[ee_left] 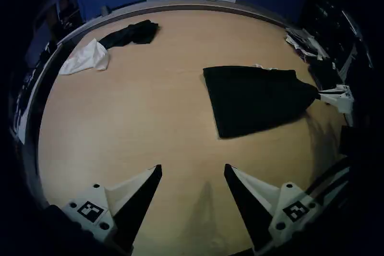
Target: Fold towel
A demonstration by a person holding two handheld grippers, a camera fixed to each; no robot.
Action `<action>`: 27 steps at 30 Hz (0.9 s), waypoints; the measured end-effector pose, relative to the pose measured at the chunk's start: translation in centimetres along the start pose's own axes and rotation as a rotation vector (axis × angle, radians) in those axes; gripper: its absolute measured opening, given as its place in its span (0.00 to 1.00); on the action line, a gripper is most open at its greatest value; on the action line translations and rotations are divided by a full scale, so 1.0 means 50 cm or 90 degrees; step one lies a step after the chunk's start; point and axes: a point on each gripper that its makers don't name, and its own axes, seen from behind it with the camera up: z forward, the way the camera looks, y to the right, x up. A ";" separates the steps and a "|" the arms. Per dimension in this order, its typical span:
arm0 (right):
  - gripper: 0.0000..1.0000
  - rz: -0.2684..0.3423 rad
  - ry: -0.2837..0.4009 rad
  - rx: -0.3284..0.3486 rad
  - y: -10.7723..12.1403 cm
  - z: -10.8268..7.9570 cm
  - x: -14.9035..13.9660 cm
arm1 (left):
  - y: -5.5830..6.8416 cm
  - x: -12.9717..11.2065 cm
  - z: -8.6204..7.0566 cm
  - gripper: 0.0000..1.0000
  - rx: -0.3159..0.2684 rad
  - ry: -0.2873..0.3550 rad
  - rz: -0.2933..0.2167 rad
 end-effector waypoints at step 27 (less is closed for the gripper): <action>0.02 -0.095 0.074 0.087 -0.177 0.033 0.193 | -0.013 0.010 -0.021 0.96 0.000 0.016 -0.018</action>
